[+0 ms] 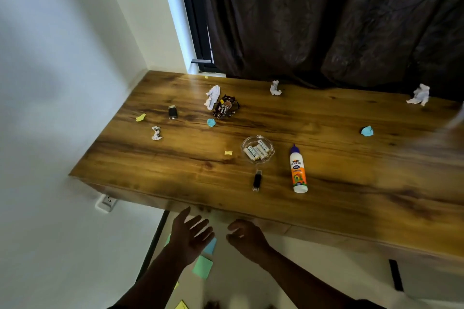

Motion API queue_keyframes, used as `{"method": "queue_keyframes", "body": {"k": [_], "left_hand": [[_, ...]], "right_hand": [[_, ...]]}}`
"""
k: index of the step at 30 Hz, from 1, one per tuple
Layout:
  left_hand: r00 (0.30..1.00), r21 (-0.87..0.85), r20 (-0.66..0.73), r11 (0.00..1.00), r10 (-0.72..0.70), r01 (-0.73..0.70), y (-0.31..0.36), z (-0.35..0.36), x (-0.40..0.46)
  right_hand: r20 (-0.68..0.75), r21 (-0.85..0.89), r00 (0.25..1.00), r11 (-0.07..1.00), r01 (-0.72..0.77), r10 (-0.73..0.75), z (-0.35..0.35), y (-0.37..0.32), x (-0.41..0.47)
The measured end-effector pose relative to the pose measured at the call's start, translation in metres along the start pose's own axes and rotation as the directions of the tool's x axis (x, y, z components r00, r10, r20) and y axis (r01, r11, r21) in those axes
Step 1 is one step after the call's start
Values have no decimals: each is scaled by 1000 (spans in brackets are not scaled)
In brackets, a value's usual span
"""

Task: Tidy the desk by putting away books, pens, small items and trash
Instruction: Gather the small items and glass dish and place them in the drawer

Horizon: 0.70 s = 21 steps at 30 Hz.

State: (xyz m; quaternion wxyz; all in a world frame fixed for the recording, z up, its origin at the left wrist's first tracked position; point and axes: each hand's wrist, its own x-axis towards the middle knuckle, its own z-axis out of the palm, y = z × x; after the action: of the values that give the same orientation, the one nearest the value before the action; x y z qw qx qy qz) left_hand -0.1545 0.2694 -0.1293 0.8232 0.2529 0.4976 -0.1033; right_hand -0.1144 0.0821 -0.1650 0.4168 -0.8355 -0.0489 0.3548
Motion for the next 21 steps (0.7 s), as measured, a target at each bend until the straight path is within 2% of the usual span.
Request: {"method": "queue_keyframes", "body": {"k": [1, 3, 5, 7, 9, 11, 19, 21], "left_hand": [[1000, -41, -12, 999, 2, -3, 4, -1, 4], [1000, -136, -21, 991, -2, -1, 14, -3, 14], [1000, -194, -24, 981, 8, -13, 24, -8, 19], [1000, -216, -18, 976, 17, -21, 30, -16, 23], [1000, -232, 8, 972, 25, -23, 36, -20, 25], [999, -222, 38, 975, 11, -3, 44, -25, 32], [991, -229, 115, 968, -75, 100, 40, -40, 68], [984, -235, 155, 963, -94, 129, 34, -44, 73]], "right_hand": [[32, 179, 993, 976, -121, 117, 2, 1, 4], [124, 495, 946, 808, -321, 300, 7, -1, 7], [162, 676, 903, 622, -396, 399, 17, -3, 16], [174, 817, 868, 424, -391, 465, 33, -5, 25], [178, 914, 858, 241, -325, 483, 46, -14, 32], [170, 961, 861, 111, -252, 480, 54, -22, 38], [87, 996, 828, -23, -89, 554, 74, -18, 57], [85, 996, 848, -67, -59, 523, 80, -10, 61]]}}
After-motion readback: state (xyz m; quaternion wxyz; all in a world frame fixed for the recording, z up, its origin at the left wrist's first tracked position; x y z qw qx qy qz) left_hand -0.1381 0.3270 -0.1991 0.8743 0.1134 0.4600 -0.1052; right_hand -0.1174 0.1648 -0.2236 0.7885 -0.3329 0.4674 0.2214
